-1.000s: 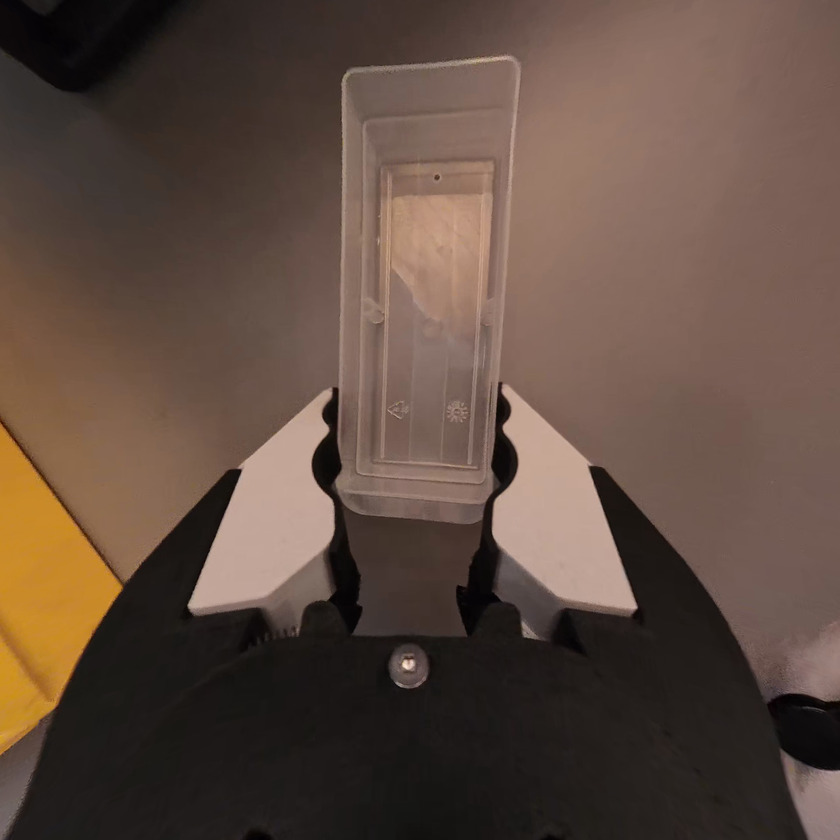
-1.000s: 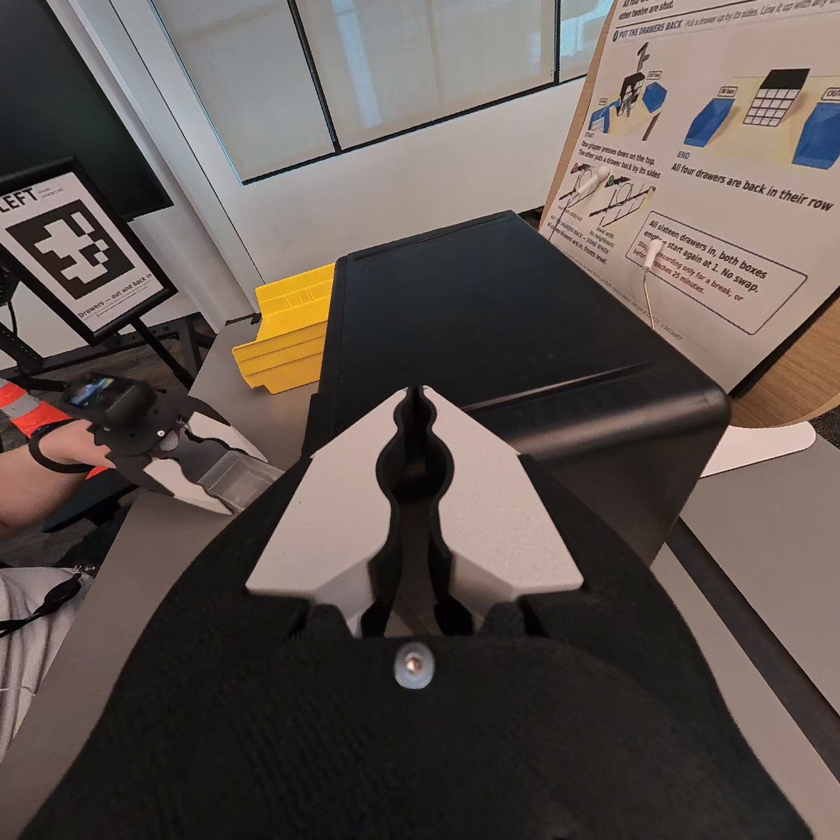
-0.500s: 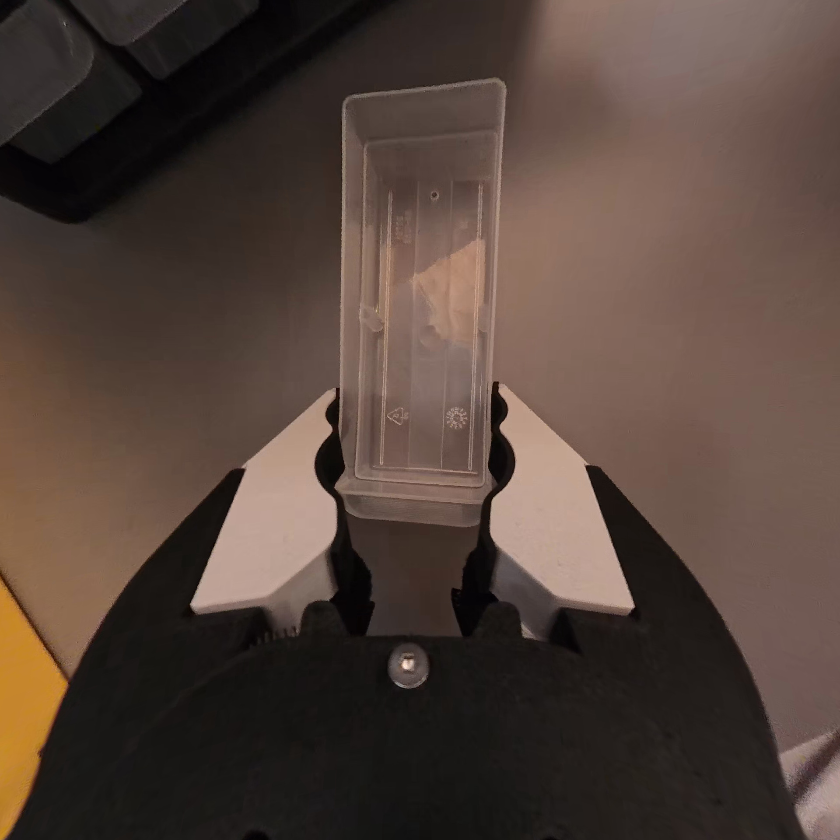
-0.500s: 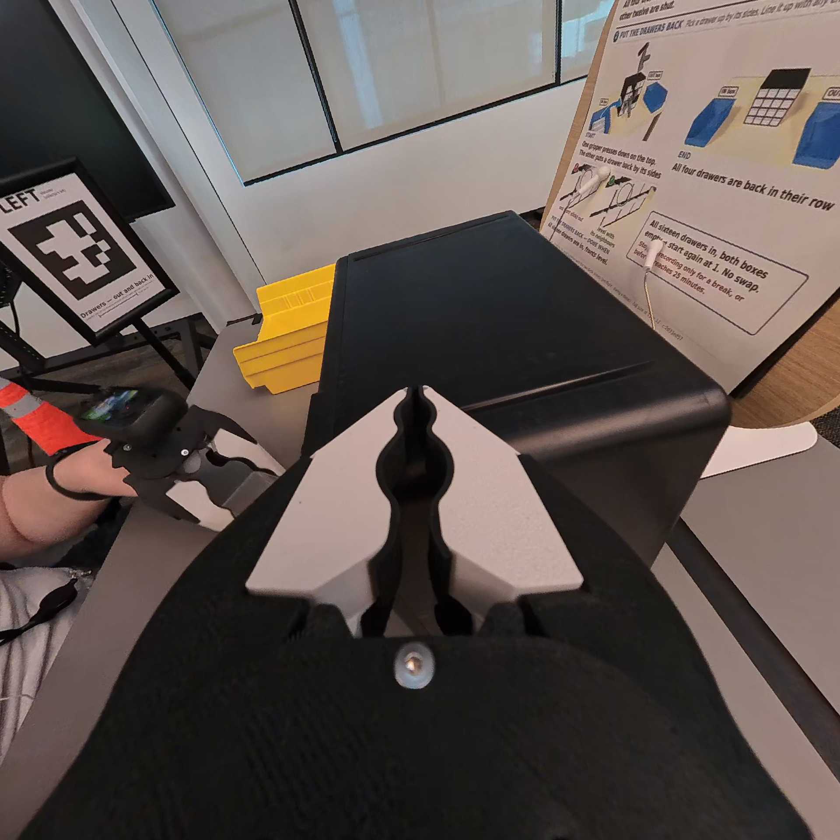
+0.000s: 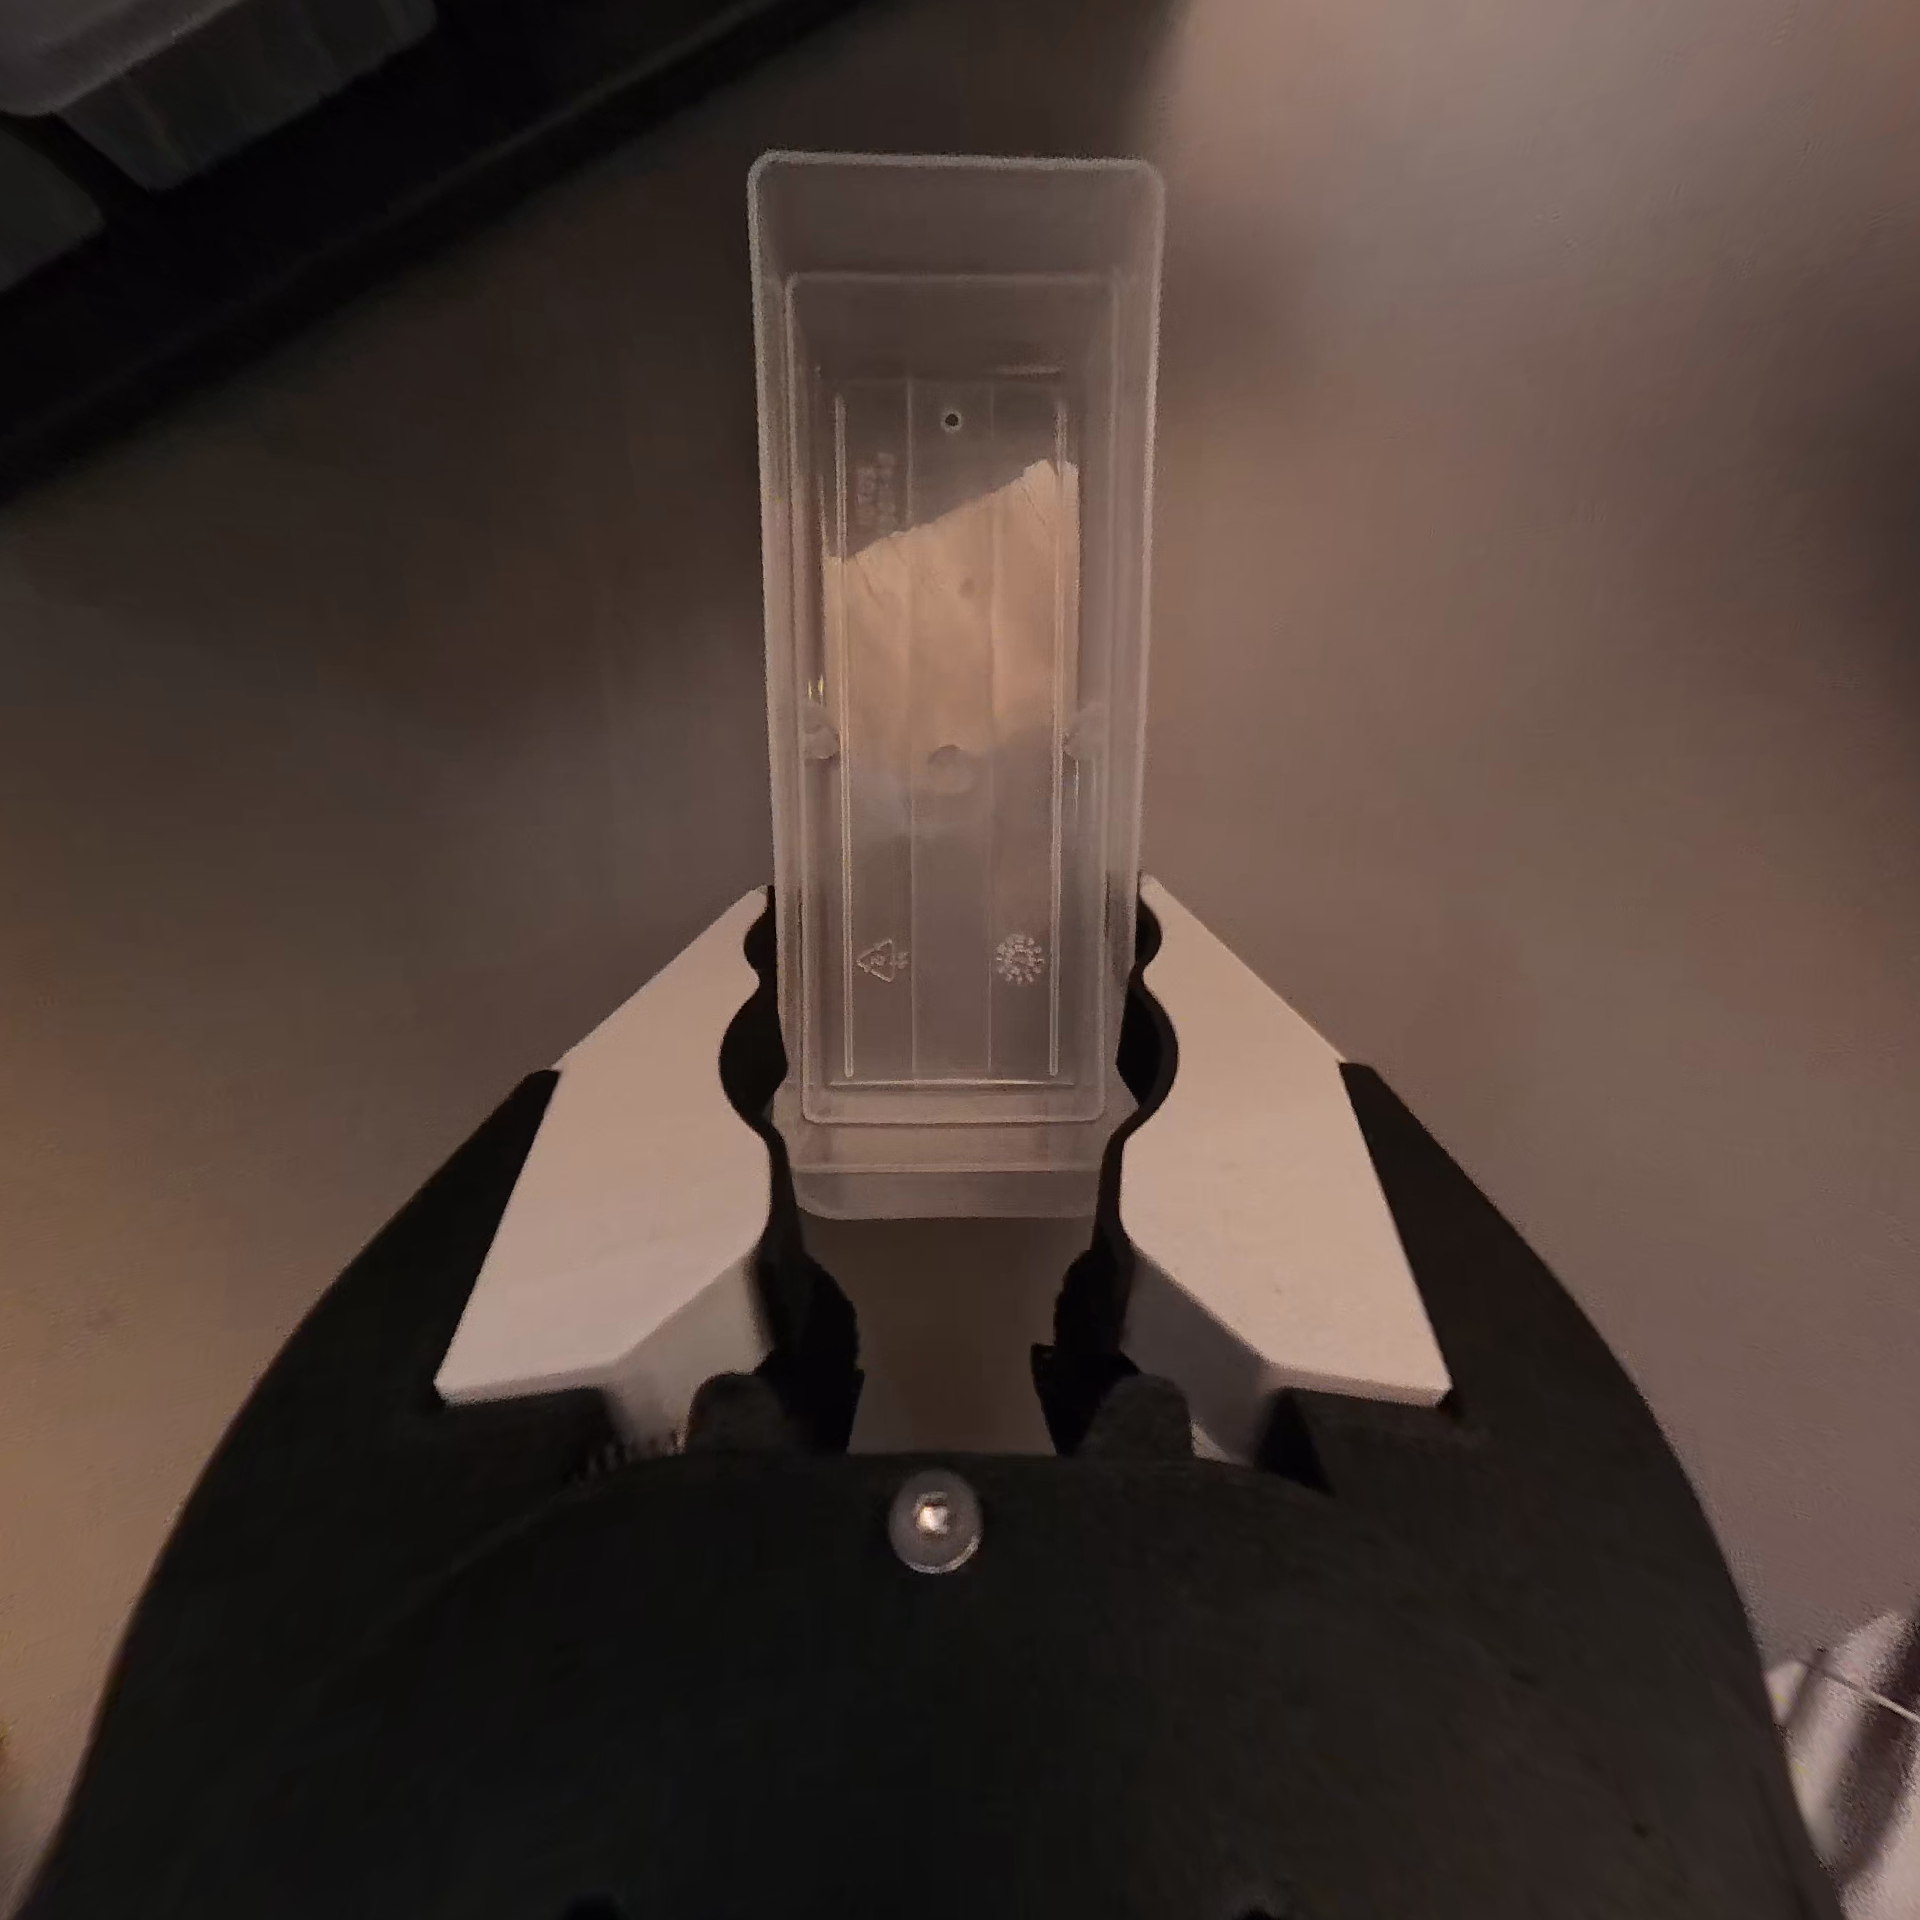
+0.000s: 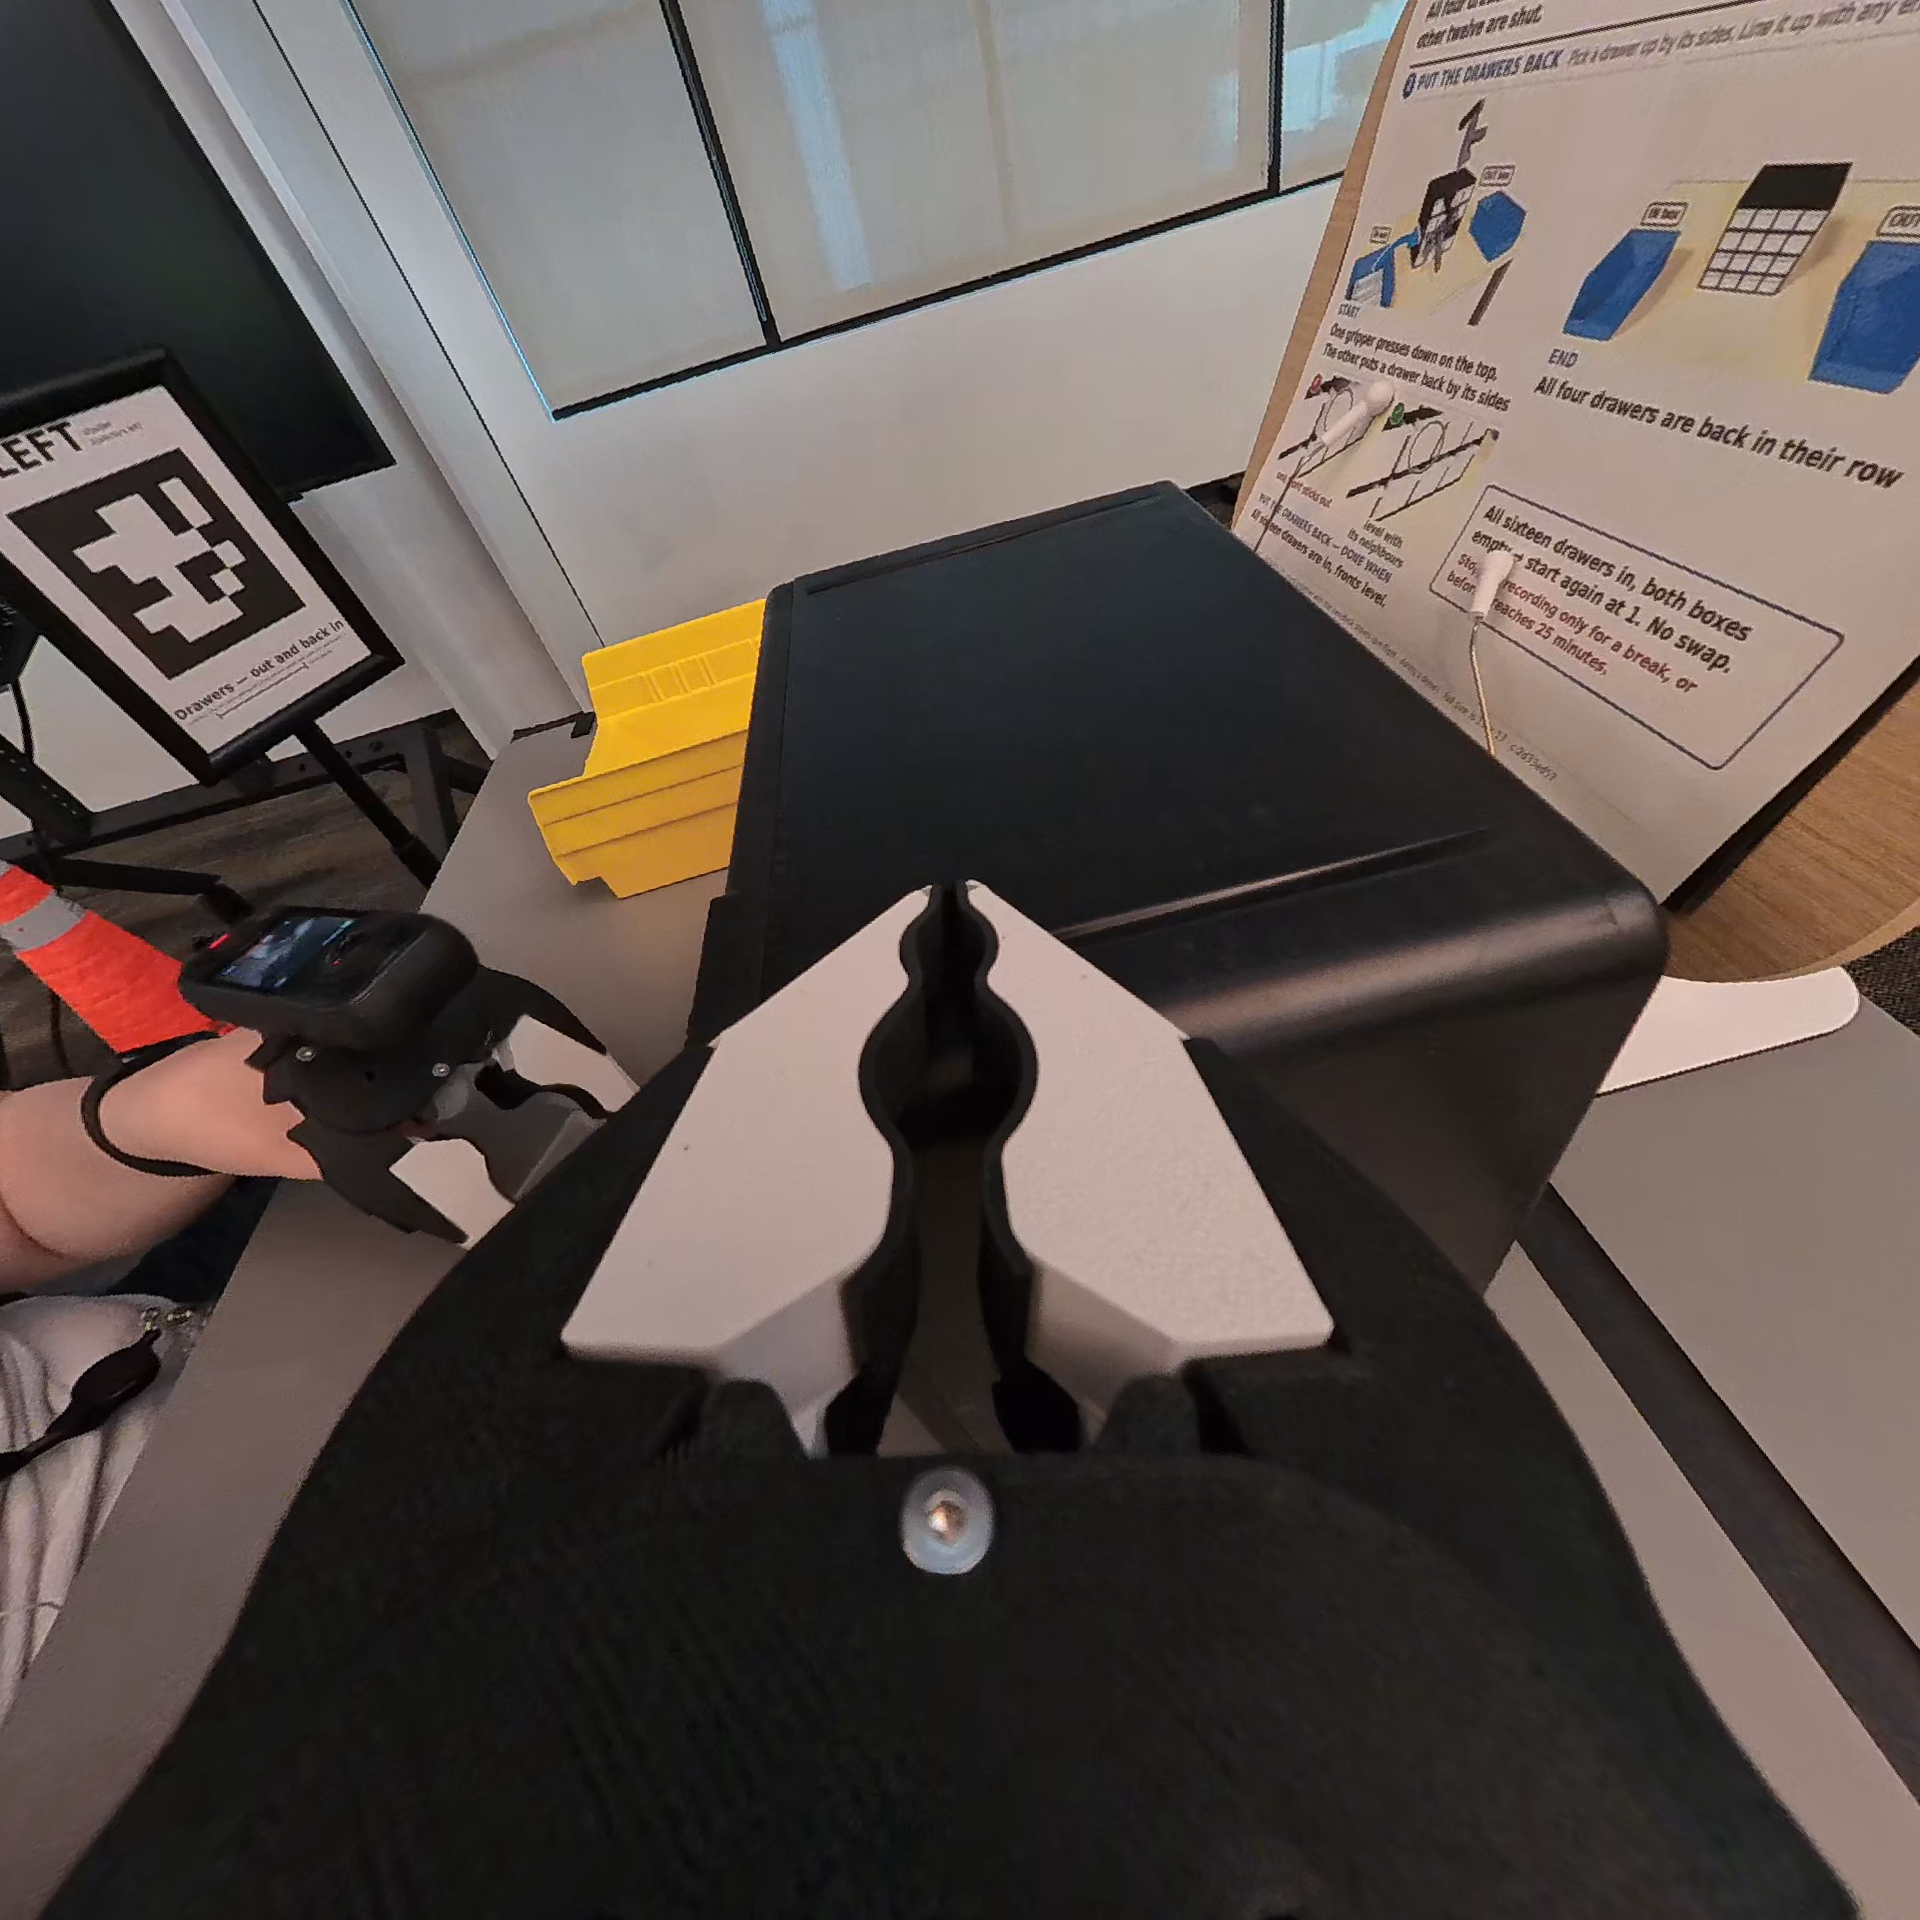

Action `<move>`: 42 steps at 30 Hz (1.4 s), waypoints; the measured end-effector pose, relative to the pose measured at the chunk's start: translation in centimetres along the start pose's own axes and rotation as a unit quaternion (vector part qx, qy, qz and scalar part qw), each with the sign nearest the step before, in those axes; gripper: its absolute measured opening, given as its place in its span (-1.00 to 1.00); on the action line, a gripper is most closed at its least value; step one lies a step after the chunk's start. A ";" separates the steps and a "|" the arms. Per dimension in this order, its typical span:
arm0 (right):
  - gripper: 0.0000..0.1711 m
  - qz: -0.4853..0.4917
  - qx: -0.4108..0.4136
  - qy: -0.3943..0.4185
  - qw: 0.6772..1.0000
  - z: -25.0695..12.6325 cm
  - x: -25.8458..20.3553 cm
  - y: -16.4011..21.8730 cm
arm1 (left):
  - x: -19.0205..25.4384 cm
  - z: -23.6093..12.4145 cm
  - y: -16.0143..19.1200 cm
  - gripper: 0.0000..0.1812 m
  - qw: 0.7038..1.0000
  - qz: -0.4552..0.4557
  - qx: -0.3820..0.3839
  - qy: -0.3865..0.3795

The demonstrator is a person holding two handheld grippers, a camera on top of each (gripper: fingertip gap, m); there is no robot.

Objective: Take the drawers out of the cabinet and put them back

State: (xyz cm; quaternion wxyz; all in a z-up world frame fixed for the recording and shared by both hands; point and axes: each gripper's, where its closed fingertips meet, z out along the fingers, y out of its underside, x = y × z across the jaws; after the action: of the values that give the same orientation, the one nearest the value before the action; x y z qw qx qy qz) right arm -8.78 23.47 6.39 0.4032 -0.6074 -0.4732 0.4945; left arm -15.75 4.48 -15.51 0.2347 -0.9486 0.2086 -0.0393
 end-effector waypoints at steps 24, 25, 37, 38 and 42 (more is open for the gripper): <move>-1.00 0.002 0.006 -0.009 1.000 0.0 0.0 0.0 | -2.3 -3.7 -6.8 -0.33 0.997 -0.071 -0.003 -0.019; -1.00 0.002 0.006 -0.010 1.000 0.0 0.0 0.0 | -2.3 -3.8 -6.8 -0.33 0.997 -0.074 -0.009 -0.017; -1.00 0.004 0.010 -0.014 1.000 -0.1 0.0 0.0 | -2.3 -4.0 -7.4 -0.32 0.994 -0.106 -0.021 0.003; -1.00 0.004 0.010 -0.014 1.000 -0.1 0.0 0.0 | -2.4 -4.0 -7.4 -0.33 0.994 -0.109 -0.021 0.005; -1.00 0.005 0.012 -0.017 1.000 -0.1 0.0 0.0 | -2.4 -4.1 -7.4 -0.33 0.993 -0.116 -0.022 0.005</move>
State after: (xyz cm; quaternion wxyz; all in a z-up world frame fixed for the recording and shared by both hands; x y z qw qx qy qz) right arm -8.70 23.46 6.38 0.3997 -0.5970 -0.4708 0.5122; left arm -15.79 9.67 -8.43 0.2063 -0.9712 0.0994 -0.0658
